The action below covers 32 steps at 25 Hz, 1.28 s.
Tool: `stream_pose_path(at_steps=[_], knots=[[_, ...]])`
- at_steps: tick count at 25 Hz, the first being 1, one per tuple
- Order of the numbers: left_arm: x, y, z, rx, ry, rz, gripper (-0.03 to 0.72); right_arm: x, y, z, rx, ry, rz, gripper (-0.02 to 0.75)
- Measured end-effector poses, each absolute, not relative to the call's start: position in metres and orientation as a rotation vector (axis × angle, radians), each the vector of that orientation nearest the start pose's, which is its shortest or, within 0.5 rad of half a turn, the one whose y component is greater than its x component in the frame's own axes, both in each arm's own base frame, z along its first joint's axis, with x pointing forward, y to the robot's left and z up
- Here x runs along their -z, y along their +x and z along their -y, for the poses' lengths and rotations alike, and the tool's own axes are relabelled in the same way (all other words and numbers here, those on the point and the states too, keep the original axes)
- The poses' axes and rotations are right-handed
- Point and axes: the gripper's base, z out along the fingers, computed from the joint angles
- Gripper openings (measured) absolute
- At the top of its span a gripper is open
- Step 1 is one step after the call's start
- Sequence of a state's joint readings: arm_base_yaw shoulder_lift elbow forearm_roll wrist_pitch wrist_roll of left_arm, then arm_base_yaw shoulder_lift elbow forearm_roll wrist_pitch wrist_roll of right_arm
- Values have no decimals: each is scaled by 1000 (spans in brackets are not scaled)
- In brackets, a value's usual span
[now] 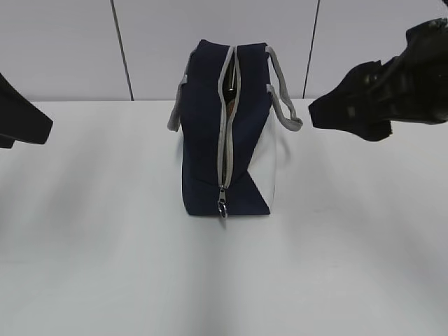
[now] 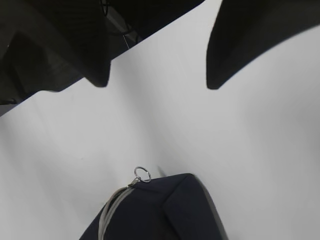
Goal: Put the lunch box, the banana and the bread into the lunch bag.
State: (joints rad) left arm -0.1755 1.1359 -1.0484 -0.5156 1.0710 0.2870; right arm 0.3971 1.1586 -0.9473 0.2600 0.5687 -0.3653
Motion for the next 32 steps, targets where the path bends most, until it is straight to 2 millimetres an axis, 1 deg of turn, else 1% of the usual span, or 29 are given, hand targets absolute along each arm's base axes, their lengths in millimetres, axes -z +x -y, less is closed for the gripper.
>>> stream_pose_path(at_steps=[4, 7, 9, 13, 15, 18, 23, 25, 28, 30, 31, 32], knots=[[-348, 201, 75, 630, 417, -2510, 424, -312, 221, -112, -348, -723, -2070, 489], [-348, 201, 75, 622, 437, -2504, 424, -289, 223, -117, -380, -772, -2060, 481], [-347, 203, 76, 619, 445, -2504, 424, -272, 223, -121, -396, -834, -2049, 480], [-342, 208, 76, 616, 452, -2518, 424, -252, 230, -130, -459, -860, -1984, 479], [-339, 211, 77, 617, 452, -2529, 424, -248, 236, -133, -489, -813, -1958, 479], [-338, 213, 77, 614, 450, -2528, 424, -240, 243, -136, -480, -843, -1919, 479], [-339, 216, 77, 601, 439, -2500, 422, -237, 244, -139, -489, -877, -1901, 478], [-339, 217, 77, 599, 436, -2496, 422, -239, 241, -144, -558, -905, -1865, 478], [-339, 217, 77, 599, 436, -2496, 422, -243, 231, -153, -716, -989, -1800, 478], [-339, 217, 77, 599, 436, -2496, 417, -241, 221, -157, -836, -1079, -1818, 477], [-339, 217, 77, 599, 436, -2496, 416, -239, 215, -159, -886, -1167, -1837, 477], [-339, 216, 77, 600, 436, -2496, 414, -236, 211, -159, -913, -1244, -1891, 477]])
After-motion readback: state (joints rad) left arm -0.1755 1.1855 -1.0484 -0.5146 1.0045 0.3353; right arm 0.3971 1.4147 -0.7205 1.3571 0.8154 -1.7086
